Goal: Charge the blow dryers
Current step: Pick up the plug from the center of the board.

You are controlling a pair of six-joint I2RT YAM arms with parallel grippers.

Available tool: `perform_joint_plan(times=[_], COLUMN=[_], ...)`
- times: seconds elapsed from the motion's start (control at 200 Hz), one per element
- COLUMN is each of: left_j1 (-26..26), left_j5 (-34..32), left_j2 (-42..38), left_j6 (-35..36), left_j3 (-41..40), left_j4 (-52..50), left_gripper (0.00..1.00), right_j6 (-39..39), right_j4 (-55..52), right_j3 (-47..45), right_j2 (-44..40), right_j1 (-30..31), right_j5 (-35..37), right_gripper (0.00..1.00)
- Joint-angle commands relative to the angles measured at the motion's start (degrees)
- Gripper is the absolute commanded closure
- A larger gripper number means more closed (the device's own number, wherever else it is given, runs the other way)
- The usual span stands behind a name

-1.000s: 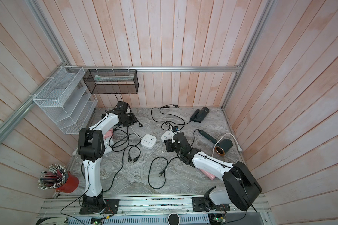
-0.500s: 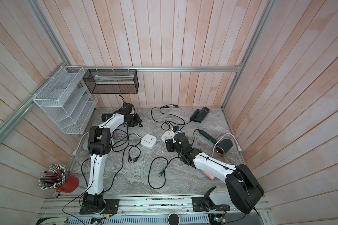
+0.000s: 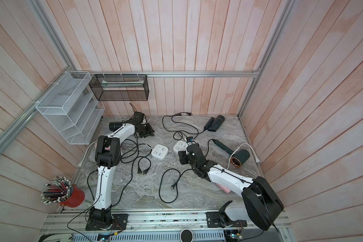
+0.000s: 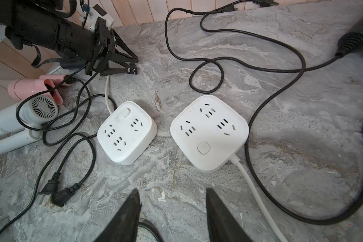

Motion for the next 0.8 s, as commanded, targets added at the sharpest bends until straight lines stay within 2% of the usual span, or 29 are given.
perform_joint_plan(times=[0.0,0.37,0.58,0.795], left_j1=[-0.41,-0.36,-0.50,-1.23], left_j5=[-0.33,-0.02,1.19,3.29], left_j2=[0.22,-1.40,-6.35,-14.17], left_j6=[-0.36,0.14,1.28,3.27], left_j3=[-2.57,-5.19,-8.76,-16.51], left_j4=[-0.49,1.80,4.52,9.34], left_gripper=[0.63,0.82,0.83,0.84], right_j6=[0.34,0.94,1.56,3.40], right_j4=[-0.79,-0.78,-0.28,2.63], right_j3=[-0.96,-2.09,-2.12,0.35], right_j2=[-1.43,-2.40,-1.90,0.24], right_j1=[-0.16,-0.17,-0.18,-0.46], right_j5=[1.17,1.93,0.57,-7.73], right_gripper=[0.49,0.49,0.49,0.49])
